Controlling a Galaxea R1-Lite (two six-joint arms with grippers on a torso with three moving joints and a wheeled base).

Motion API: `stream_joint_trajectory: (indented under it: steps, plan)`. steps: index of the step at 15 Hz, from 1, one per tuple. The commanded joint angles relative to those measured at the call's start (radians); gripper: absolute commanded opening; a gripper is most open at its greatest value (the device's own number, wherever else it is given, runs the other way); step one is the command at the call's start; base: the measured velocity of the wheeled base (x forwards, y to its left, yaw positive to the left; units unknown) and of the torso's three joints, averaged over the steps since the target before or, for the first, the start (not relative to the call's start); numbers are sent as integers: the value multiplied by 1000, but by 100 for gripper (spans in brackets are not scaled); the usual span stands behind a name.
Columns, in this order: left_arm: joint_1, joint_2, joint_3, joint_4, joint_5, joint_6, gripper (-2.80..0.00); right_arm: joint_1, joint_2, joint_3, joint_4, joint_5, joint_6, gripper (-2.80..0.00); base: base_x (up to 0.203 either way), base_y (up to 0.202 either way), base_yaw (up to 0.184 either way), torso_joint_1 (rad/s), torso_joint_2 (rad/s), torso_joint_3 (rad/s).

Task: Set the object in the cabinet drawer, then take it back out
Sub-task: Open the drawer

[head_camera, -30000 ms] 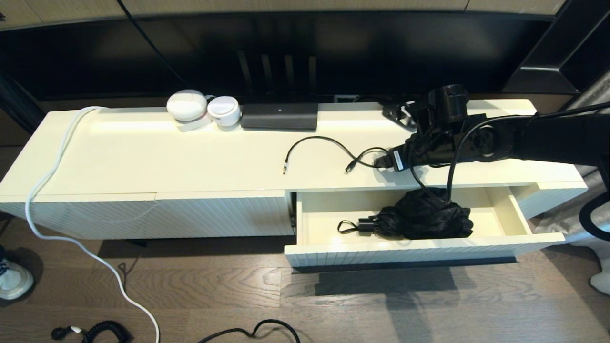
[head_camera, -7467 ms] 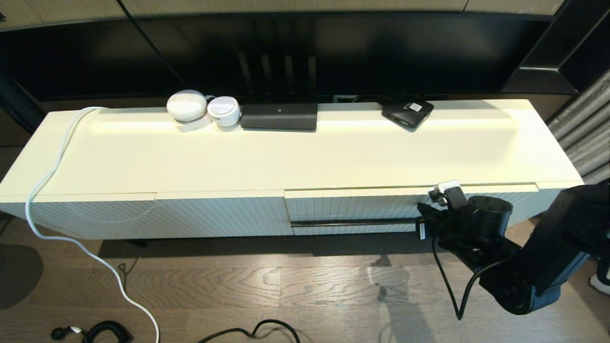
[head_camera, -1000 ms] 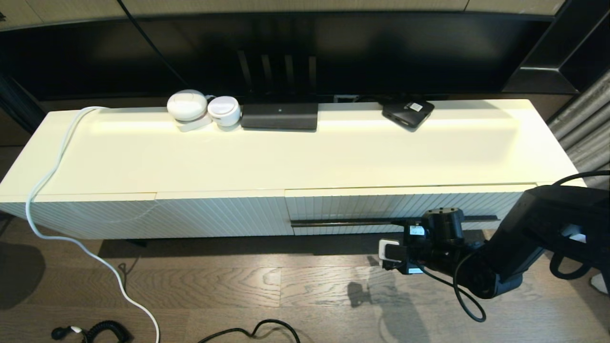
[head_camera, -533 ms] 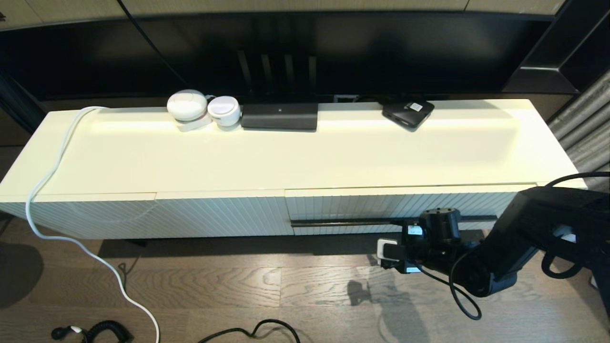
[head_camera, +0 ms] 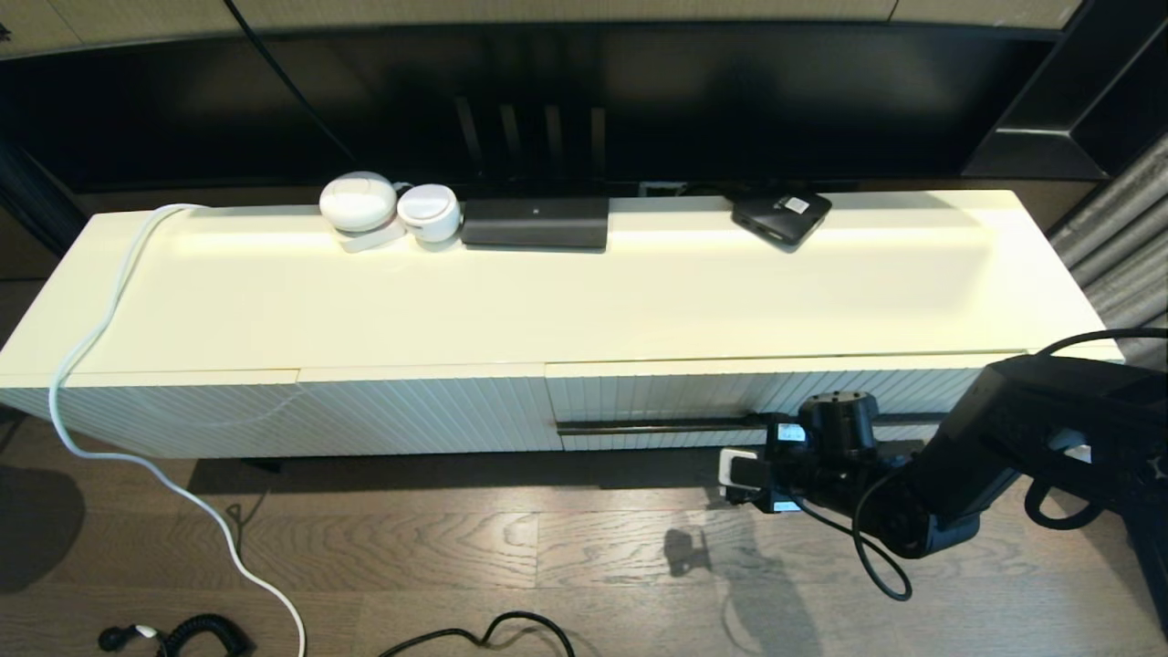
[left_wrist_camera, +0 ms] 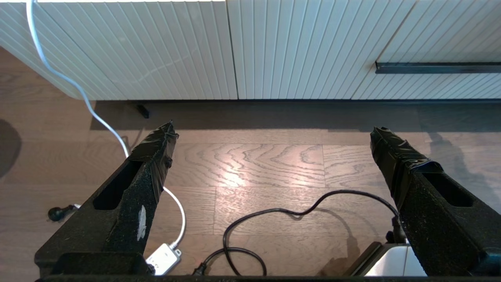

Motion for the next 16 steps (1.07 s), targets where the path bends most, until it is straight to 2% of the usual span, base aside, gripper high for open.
stream_joint_trajectory:
  steps: [1,16]
  plan:
    - [0,0,0,0,0,0,0,-1,-1,-1,-4,1,-10,0,0,0,0,0,0,0]
    - [0,0,0,0,0,0,0,-21,36,-48,32,21,-54,0,0,0,0,0,0,0]
